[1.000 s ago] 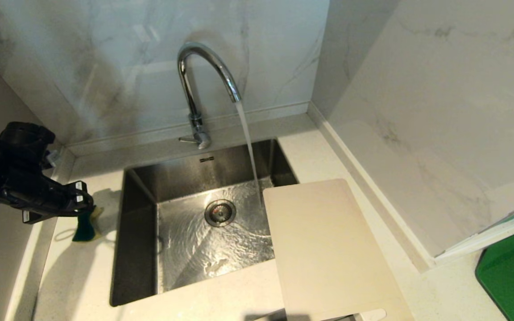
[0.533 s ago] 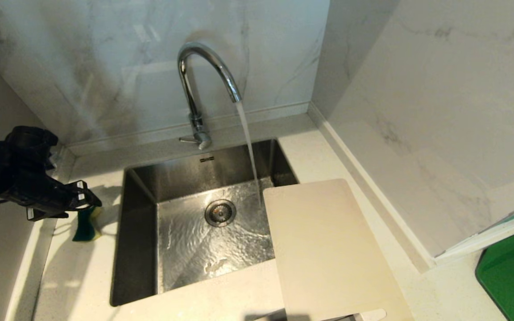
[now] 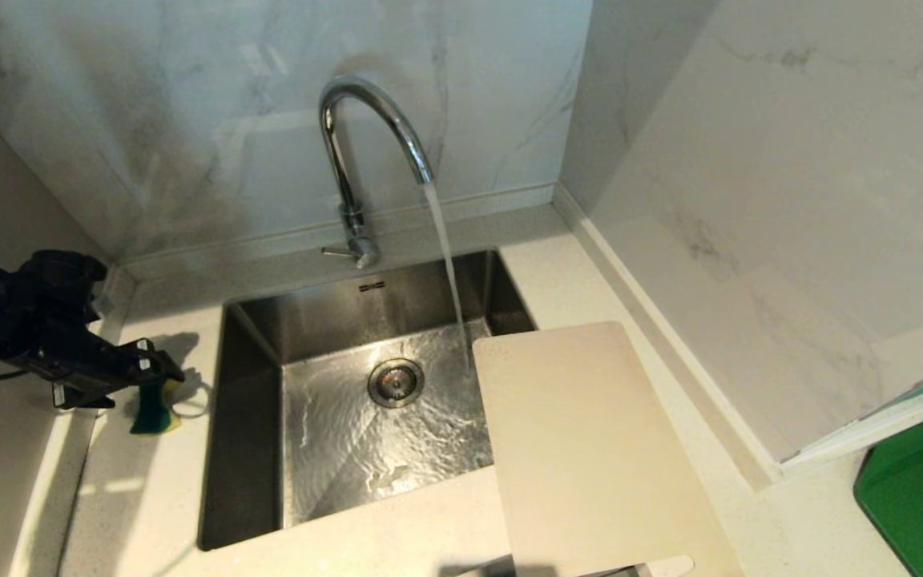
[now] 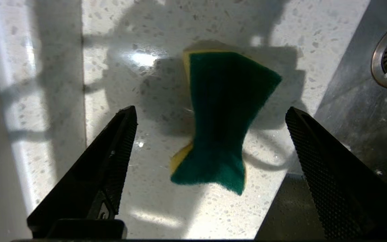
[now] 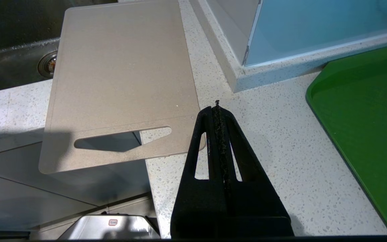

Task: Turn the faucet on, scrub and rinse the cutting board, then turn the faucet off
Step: Pick up the cleaning cloth

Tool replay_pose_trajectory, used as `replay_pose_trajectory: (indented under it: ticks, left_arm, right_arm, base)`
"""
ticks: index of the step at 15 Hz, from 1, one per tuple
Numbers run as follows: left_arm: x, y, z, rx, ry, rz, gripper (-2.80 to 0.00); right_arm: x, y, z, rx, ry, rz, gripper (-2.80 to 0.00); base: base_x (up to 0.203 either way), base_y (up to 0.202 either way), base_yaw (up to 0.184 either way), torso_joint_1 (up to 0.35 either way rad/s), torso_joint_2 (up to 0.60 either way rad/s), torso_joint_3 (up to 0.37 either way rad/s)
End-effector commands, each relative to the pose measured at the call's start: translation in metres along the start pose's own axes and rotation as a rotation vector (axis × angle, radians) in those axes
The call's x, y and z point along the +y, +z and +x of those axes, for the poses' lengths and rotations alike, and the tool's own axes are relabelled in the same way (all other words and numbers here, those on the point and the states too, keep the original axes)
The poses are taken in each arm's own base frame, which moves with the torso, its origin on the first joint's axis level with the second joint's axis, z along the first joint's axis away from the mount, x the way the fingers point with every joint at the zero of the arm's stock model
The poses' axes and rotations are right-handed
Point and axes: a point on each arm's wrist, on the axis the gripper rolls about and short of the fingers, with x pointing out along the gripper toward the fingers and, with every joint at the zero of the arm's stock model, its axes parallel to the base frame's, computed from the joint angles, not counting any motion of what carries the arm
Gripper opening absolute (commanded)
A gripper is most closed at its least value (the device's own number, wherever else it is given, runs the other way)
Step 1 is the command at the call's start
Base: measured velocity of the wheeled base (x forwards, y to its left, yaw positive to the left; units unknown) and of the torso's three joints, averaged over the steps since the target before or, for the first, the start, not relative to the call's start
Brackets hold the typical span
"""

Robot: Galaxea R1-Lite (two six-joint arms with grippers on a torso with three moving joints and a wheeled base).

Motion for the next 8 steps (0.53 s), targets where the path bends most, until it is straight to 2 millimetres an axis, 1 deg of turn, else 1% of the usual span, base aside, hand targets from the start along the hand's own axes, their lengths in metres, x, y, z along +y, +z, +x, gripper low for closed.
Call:
replay_pose_trajectory:
  ticks: [1, 4, 5, 8]
  left_arm:
    - [0.0018, -0.0002, 0.0094, 0.018, 0.007, -0.007, 0.0]
    - [0.003, 0.0008, 0.0085, 0.024, -0.02, -0.014, 0.0]
    - [0.0033, 0.0008, 0.0089, 0.021, -0.02, -0.016, -2.8]
    - [0.0075, 0.0026, 0.0101, 0.01, -0.022, -0.028, -2.8]
  right_arm:
    - [0.0, -0.0004, 0.0002, 0.003, 0.0, 0.001, -2.8]
    - [0.0, -0.0003, 0.0002, 0.003, 0.0, 0.001, -2.8]
    - [0.0, -0.0001, 0.0001, 0.002, 0.0, 0.001, -2.8]
    - [0.0, -0.0004, 0.0002, 0.003, 0.0, 0.0, -2.8]
  base:
    - [0.0, 0.0, 0.0, 0.0, 0.0, 0.0]
    - [0.0, 0.0, 0.0, 0.0, 0.0, 0.0]
    - [0.0, 0.0, 0.0, 0.0, 0.0, 0.0]
    - [0.0, 0.0, 0.0, 0.0, 0.0, 0.0]
